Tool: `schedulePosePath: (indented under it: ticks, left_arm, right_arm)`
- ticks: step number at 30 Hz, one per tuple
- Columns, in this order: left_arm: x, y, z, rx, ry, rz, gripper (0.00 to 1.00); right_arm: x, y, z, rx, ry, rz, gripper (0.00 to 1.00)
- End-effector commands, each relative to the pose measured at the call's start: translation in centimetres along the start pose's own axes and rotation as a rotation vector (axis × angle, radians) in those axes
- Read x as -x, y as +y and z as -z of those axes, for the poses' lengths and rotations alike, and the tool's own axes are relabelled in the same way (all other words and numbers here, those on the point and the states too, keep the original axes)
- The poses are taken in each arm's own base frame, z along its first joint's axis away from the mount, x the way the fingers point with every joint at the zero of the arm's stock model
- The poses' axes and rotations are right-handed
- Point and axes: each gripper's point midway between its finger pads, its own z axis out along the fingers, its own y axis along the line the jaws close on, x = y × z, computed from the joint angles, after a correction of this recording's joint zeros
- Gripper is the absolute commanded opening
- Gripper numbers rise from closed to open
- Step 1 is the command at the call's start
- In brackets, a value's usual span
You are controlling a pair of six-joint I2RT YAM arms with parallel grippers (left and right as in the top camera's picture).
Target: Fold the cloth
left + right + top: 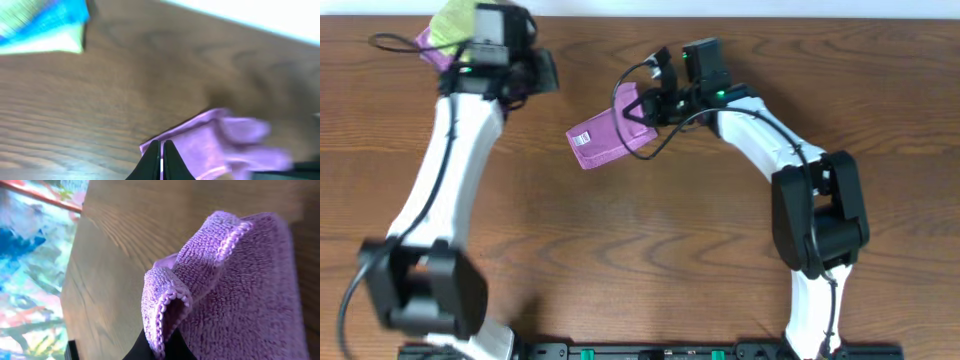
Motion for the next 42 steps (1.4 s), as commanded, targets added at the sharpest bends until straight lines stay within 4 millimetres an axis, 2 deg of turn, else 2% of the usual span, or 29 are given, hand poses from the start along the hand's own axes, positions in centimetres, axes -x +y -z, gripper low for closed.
schedulePosePath:
  ticks: [1,8,14,22,30,34,35,36,37,38,42]
  left_arm:
    - [0.7,0.1,2.6,-0.013,-0.023,0.014,0.06]
    - [1.3,0.2,6.8,-0.037,-0.066,0.030,0.06]
    - [2.2,1.2,9.0,-0.044,-0.110,0.051,0.06]
    - [2.4,1.3,9.3,-0.077,-0.112,0.068,0.06]
    - [2.5,1.3,9.3,-0.077,-0.114,0.067,0.06]
    - [2.5,1.3,9.3,-0.077,-0.114,0.067,0.06]
    - [2.5,1.3,9.3,-0.077,-0.114,0.067,0.06]
    - [2.5,1.3,9.3,-0.077,-0.114,0.067,0.06]
    - [2.5,1.3,9.3,-0.077,-0.114,0.067,0.06]
    - [2.5,1.3,9.3,-0.077,-0.115,0.067,0.06]
    - [2.5,1.3,9.3,-0.074,-0.115,0.062,0.06]
  right_arm:
    - [0.1,2.1,-0.6,-0.043,-0.011,0.109,0.01]
    - [-1.3,2.2,-2.6,-0.101,0.017,0.171,0.01]
    - [-1.6,0.9,-3.4,-0.154,0.021,0.172,0.01]
    - [-2.4,-0.4,-5.2,-0.169,0.034,0.178,0.02]
    - [-3.3,1.0,-7.5,-0.140,0.039,0.233,0.01]
    - [-4.1,1.0,-8.4,-0.137,0.058,0.234,0.02]
    - [-4.2,0.7,-8.5,-0.147,0.057,0.232,0.04]
    - [-4.0,0.6,-8.5,-0.163,0.049,0.224,0.20]
    - [-3.9,0.4,-8.5,-0.177,0.041,0.217,0.47]
    - [-3.6,0.5,-8.5,-0.175,0.030,0.217,0.60]
    - [-3.1,2.0,-8.7,-0.101,0.008,0.180,0.82]
